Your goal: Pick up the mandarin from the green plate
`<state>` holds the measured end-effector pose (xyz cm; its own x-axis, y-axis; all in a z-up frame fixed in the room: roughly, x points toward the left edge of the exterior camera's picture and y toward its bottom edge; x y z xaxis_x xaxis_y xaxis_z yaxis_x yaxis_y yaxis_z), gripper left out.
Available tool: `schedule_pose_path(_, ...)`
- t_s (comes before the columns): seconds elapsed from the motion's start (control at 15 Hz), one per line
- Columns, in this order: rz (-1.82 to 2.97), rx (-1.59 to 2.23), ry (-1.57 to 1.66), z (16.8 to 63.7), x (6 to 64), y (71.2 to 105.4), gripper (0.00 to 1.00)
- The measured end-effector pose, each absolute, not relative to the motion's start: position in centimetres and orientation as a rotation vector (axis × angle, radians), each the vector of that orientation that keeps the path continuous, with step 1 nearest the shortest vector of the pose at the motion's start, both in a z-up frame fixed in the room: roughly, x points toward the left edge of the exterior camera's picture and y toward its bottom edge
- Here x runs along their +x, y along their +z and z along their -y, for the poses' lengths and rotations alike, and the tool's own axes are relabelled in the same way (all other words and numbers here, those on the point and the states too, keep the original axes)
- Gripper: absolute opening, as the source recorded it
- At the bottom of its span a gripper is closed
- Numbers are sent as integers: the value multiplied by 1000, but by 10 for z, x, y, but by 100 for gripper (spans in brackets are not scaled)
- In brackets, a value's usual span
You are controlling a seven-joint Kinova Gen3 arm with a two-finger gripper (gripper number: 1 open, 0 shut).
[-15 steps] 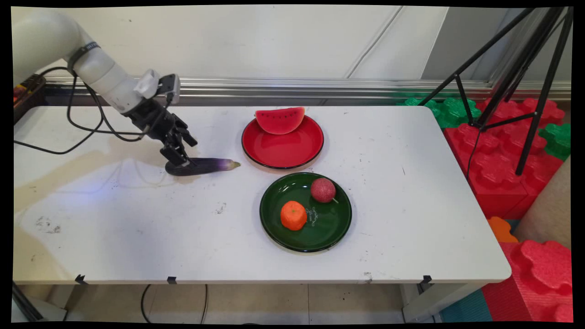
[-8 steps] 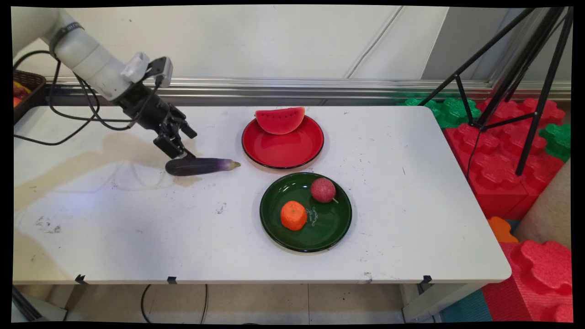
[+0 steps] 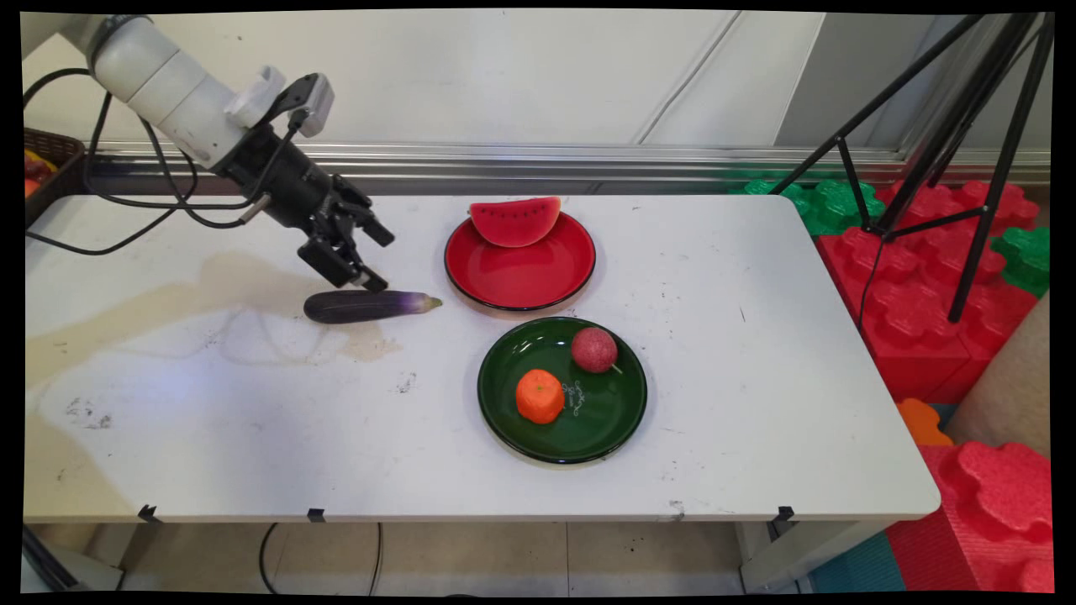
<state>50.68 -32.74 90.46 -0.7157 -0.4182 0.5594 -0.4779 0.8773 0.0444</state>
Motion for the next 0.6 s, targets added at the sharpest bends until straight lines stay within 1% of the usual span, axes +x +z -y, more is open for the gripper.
schedule_pose_path(0.27, 2445, 599, 120, 323, 480, 909, 100)
schedule_pose_path(0.6, 2434, 569, 87, 319, 444, 901, 100)
